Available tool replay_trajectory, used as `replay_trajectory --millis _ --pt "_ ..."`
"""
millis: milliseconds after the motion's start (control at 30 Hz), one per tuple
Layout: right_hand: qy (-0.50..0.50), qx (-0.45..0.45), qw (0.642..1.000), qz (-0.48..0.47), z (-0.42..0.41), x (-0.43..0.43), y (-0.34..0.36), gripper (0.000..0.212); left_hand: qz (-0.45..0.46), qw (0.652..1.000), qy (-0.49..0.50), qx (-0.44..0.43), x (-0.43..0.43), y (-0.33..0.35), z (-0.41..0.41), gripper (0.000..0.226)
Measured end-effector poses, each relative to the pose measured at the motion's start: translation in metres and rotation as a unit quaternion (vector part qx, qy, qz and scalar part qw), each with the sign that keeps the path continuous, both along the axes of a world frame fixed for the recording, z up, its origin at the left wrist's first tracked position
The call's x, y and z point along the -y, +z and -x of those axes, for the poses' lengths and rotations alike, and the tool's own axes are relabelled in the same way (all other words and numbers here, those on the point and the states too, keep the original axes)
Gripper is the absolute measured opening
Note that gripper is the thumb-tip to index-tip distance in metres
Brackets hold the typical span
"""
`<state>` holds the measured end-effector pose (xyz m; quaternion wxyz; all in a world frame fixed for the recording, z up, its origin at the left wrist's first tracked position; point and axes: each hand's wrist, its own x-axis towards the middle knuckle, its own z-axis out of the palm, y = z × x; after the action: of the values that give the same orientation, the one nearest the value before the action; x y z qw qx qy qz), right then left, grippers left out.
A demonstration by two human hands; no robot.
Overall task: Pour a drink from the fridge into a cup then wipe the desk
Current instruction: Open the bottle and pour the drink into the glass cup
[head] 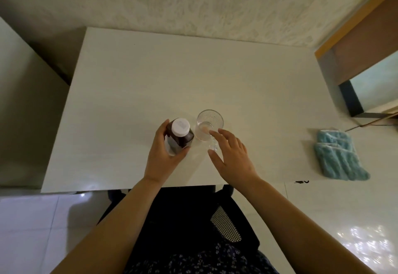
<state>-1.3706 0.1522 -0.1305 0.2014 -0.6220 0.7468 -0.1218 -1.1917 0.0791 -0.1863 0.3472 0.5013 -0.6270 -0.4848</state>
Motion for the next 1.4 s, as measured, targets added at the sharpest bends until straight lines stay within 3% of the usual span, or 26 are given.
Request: replay_trajectory --millis 333,567,700,967,1200,1300,1400 --pt "-0.019 0.038 0.998 0.038 0.003 0.002 0.007 0.05 0.045 0.998 0.027 0.025 0.004 0.008 0.009 0.068" --pt "0.014 0.089 0.992 0.086 -0.008 0.016 0.042 0.049 0.209 0.965 -0.035 0.153 0.012 0.018 -0.01 0.064" --pt "0.095 -0.008 0.995 0.034 -0.025 0.03 0.048 0.052 0.258 0.938 -0.052 0.224 0.014 0.022 -0.017 0.07" --pt "0.084 -0.129 0.988 0.015 -0.043 0.062 0.043 0.045 0.322 0.902 -0.052 0.284 0.013 0.038 -0.015 0.063" --pt "0.147 -0.026 0.988 0.046 -0.031 0.064 0.055 0.036 0.252 0.935 -0.088 0.234 0.012 0.047 -0.019 0.066" --pt "0.243 -0.035 0.967 0.063 -0.024 0.067 0.058 0.037 0.114 0.974 -0.135 0.142 0.014 0.057 -0.023 0.063" --pt "0.351 -0.079 0.93 0.074 -0.013 0.069 0.062 0.041 0.025 0.979 -0.178 0.092 0.016 0.061 -0.027 0.065"
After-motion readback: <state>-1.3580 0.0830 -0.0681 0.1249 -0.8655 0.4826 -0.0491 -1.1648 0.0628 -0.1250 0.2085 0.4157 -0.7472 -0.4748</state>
